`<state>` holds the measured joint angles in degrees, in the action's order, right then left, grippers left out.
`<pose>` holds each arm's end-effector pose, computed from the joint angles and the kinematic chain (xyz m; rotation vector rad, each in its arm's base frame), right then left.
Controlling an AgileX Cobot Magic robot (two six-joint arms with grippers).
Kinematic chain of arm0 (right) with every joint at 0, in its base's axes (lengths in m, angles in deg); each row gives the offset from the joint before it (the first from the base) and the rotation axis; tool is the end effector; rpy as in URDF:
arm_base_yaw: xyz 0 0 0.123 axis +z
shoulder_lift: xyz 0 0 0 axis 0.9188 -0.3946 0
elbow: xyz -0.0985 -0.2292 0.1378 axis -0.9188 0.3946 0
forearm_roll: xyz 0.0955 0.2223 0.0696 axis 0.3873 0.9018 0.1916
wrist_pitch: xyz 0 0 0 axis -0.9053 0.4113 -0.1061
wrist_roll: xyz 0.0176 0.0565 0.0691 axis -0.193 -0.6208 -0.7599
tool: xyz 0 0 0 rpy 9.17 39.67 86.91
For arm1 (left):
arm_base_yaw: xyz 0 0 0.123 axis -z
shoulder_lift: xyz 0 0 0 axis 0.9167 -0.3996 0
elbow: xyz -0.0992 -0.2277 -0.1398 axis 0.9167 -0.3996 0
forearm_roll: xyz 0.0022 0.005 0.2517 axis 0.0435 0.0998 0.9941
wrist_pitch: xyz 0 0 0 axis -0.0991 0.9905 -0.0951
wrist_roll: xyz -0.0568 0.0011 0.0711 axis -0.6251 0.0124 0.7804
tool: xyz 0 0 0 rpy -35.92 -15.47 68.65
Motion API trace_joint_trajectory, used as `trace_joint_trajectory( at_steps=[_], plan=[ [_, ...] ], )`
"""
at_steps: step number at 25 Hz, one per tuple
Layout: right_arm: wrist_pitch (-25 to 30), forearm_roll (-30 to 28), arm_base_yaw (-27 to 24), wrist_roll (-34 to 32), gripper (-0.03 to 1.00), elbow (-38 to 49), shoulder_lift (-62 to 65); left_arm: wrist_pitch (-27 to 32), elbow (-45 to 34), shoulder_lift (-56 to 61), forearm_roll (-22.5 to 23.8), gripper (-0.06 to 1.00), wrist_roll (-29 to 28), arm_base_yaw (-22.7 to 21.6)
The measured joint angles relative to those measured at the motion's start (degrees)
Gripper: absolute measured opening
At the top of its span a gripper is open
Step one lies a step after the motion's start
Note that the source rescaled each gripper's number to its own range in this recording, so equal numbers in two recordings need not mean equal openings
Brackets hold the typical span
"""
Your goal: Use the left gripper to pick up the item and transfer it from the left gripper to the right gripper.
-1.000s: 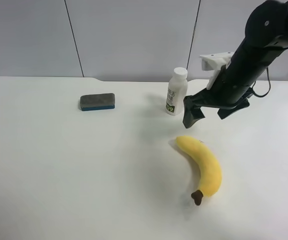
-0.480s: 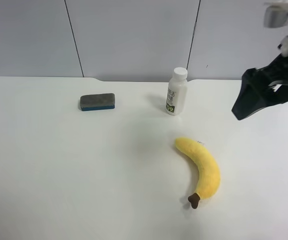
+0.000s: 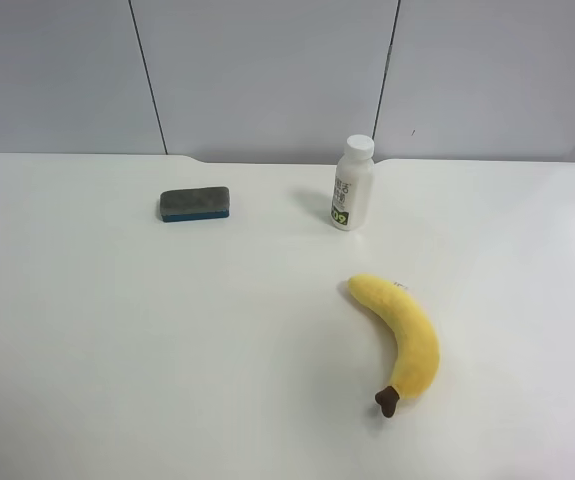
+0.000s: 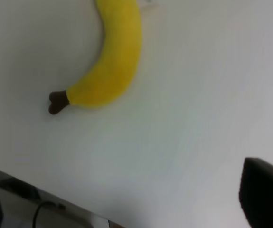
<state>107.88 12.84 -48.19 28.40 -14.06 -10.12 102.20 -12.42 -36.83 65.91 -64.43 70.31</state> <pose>0.0616 0.0311 0.3153 -0.5745 2.4544 0.2266 -0.0065 0.0073 0.2800 -0.0856 2.0247 -0.0309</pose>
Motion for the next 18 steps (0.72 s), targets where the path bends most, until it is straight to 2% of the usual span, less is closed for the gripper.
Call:
trace_joint_trajectory(
  at_steps=[7,12,18],
  plan=[
    [-3.1,-0.33,0.0,-0.82,1.0,9.74,16.52,0.0,0.0,0.0,0.0,1.0,0.0,0.0],
    [-7.74,-3.73,0.0,-3.22,1.0,10.73,25.52,0.0,0.0,0.0,0.0,1.0,0.0,0.0],
    [-8.21,-6.13,0.0,-6.32,1.0,12.17,31.38,0.0,0.0,0.0,0.0,1.0,0.0,0.0]
  ],
)
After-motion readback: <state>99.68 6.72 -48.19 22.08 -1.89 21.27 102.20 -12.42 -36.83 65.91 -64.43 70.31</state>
